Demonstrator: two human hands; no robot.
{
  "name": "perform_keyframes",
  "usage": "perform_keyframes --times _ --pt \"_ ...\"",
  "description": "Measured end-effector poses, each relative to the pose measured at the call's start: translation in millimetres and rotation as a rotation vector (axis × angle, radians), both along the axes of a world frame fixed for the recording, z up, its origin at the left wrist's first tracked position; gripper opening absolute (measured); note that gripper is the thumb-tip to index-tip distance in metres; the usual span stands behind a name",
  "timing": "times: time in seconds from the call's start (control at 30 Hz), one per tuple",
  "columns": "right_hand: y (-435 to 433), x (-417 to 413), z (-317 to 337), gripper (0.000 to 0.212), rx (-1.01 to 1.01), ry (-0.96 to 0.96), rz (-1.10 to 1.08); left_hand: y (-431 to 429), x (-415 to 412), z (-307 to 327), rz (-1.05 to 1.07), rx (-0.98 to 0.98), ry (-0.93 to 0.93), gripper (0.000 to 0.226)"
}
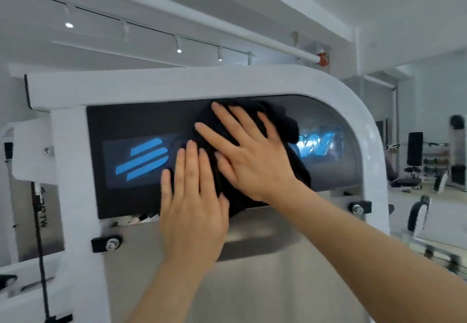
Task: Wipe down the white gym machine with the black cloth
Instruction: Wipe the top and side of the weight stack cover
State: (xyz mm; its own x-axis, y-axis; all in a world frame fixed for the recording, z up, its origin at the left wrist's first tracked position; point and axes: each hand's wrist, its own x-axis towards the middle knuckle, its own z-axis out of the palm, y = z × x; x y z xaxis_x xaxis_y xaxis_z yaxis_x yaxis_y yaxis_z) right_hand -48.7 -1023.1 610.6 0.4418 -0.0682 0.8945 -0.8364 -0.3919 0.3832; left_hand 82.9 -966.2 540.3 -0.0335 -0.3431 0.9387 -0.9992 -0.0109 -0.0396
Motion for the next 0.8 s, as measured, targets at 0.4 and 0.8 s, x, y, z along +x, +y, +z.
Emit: perform_keyframes --times 0.4,0.8 --pt "-25 -134 -60 0.058 0.111 -0.245 -0.148 -29 -84 1 -0.081 0.033 -0.354 0.065" --pt "-20 -114 -70 0.062 0.098 -0.247 -0.019 -32 -94 -5 -0.065 -0.055 -0.230 0.059"
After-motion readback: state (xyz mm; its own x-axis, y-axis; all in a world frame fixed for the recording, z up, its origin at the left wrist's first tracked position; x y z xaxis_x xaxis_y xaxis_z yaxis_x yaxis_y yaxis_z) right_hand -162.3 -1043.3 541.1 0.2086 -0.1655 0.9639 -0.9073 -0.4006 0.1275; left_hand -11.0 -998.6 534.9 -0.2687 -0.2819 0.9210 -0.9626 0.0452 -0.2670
